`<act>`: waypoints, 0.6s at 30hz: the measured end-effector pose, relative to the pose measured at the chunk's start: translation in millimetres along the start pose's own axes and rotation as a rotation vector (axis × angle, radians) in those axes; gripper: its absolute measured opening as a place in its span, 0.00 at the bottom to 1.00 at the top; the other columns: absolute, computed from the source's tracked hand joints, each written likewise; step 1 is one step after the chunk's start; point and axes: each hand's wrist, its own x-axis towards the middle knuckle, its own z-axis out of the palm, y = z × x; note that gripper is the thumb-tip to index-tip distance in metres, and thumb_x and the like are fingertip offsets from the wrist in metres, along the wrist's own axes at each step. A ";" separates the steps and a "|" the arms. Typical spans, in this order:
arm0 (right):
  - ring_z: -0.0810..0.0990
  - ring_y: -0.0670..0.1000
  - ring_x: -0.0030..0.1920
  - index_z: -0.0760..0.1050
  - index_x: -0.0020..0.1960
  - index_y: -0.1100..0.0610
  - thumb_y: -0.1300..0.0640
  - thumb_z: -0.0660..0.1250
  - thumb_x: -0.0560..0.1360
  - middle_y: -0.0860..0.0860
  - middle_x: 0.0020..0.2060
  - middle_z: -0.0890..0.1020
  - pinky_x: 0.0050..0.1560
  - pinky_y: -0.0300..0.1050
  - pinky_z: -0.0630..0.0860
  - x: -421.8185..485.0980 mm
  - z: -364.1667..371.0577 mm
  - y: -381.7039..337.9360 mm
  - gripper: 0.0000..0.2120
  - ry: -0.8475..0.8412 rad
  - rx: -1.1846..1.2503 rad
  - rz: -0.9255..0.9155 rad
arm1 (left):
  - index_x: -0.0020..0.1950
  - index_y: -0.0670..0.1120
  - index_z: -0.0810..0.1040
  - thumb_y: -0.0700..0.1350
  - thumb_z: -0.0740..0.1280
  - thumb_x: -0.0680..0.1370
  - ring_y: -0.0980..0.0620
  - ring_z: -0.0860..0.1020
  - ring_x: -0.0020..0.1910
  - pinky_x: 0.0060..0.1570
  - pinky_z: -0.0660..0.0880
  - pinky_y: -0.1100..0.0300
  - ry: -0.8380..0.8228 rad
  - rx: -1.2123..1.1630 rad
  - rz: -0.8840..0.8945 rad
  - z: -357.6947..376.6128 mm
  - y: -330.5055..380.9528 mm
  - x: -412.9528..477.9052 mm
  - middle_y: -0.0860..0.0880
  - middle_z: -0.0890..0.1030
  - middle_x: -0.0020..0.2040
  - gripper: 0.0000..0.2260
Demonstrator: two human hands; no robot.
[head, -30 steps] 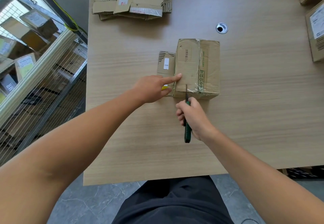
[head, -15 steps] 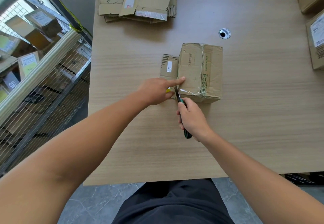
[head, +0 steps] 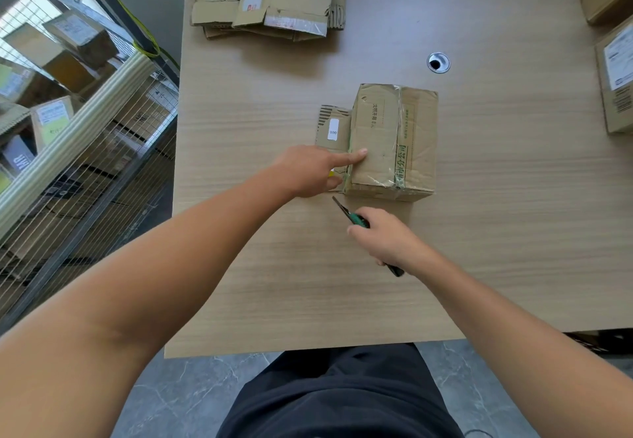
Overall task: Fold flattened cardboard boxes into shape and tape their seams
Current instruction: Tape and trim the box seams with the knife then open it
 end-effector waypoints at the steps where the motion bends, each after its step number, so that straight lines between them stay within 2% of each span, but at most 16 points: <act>1: 0.75 0.52 0.29 0.74 0.47 0.55 0.52 0.64 0.76 0.51 0.34 0.78 0.28 0.44 0.73 -6.9 -1.5 7.2 0.06 0.046 -0.011 -0.048 | 0.76 0.74 0.48 0.58 0.58 0.82 0.45 0.78 0.54 0.43 0.66 0.56 -0.006 0.000 0.004 0.0 -0.3 0.2 0.48 0.79 0.56 0.27; 3: 0.74 0.47 0.33 0.72 0.46 0.52 0.53 0.69 0.77 0.46 0.34 0.77 0.33 0.39 0.71 -20.6 -4.2 18.0 0.06 0.189 0.050 -0.178 | 0.76 0.75 0.47 0.58 0.59 0.82 0.45 0.78 0.54 0.43 0.65 0.56 -0.015 -0.017 0.010 -0.1 -1.8 0.2 0.48 0.79 0.54 0.28; 6: 0.72 0.42 0.37 0.68 0.50 0.52 0.53 0.71 0.78 0.43 0.38 0.75 0.38 0.34 0.67 -21.3 -9.9 18.3 0.10 0.529 0.171 -0.353 | 0.75 0.76 0.47 0.59 0.59 0.81 0.46 0.78 0.53 0.42 0.65 0.56 -0.026 -0.044 0.015 1.5 -4.6 0.3 0.48 0.80 0.55 0.28; 8: 0.68 0.46 0.44 0.70 0.52 0.56 0.54 0.72 0.77 0.46 0.43 0.74 0.43 0.39 0.65 -2.4 -12.9 7.5 0.12 0.744 0.061 -0.449 | 0.75 0.75 0.49 0.60 0.60 0.81 0.46 0.78 0.53 0.43 0.66 0.56 -0.036 -0.054 0.017 2.9 -5.3 0.7 0.48 0.80 0.57 0.28; 9: 0.66 0.48 0.46 0.71 0.51 0.59 0.54 0.74 0.76 0.49 0.43 0.73 0.45 0.42 0.65 10.1 -12.6 1.0 0.14 0.798 -0.013 -0.499 | 0.75 0.75 0.50 0.60 0.60 0.81 0.46 0.78 0.54 0.43 0.67 0.56 -0.035 -0.054 0.017 3.5 -5.3 0.8 0.48 0.81 0.57 0.27; 11: 0.67 0.52 0.47 0.74 0.51 0.63 0.55 0.78 0.72 0.54 0.42 0.76 0.48 0.47 0.66 34.3 -8.5 -6.8 0.18 0.835 -0.146 -0.563 | 0.76 0.72 0.56 0.59 0.61 0.81 0.45 0.78 0.56 0.43 0.67 0.56 -0.024 -0.051 0.019 4.1 -6.5 0.3 0.48 0.81 0.58 0.25; 13: 0.72 0.58 0.50 0.74 0.53 0.61 0.53 0.80 0.70 0.57 0.44 0.79 0.51 0.52 0.66 50.9 -2.4 -4.6 0.21 0.839 -0.241 -0.533 | 0.76 0.71 0.58 0.59 0.61 0.81 0.45 0.78 0.56 0.44 0.69 0.55 -0.021 -0.047 0.018 4.2 -9.4 -1.5 0.48 0.81 0.58 0.25; 16: 0.69 0.56 0.54 0.68 0.53 0.55 0.50 0.79 0.70 0.57 0.47 0.78 0.54 0.52 0.62 61.5 3.9 8.1 0.23 0.884 -0.311 -0.544 | 0.76 0.72 0.56 0.59 0.62 0.81 0.46 0.78 0.56 0.48 0.74 0.53 -0.043 -0.041 0.030 5.3 -13.9 -4.9 0.49 0.82 0.58 0.26; 18: 0.71 0.56 0.58 0.70 0.53 0.57 0.50 0.77 0.70 0.56 0.52 0.79 0.62 0.55 0.64 64.9 5.6 11.3 0.21 0.921 -0.326 -0.573 | 0.76 0.71 0.56 0.60 0.62 0.81 0.46 0.79 0.57 0.50 0.75 0.52 -0.044 -0.041 0.039 6.9 -14.4 -7.0 0.49 0.82 0.59 0.26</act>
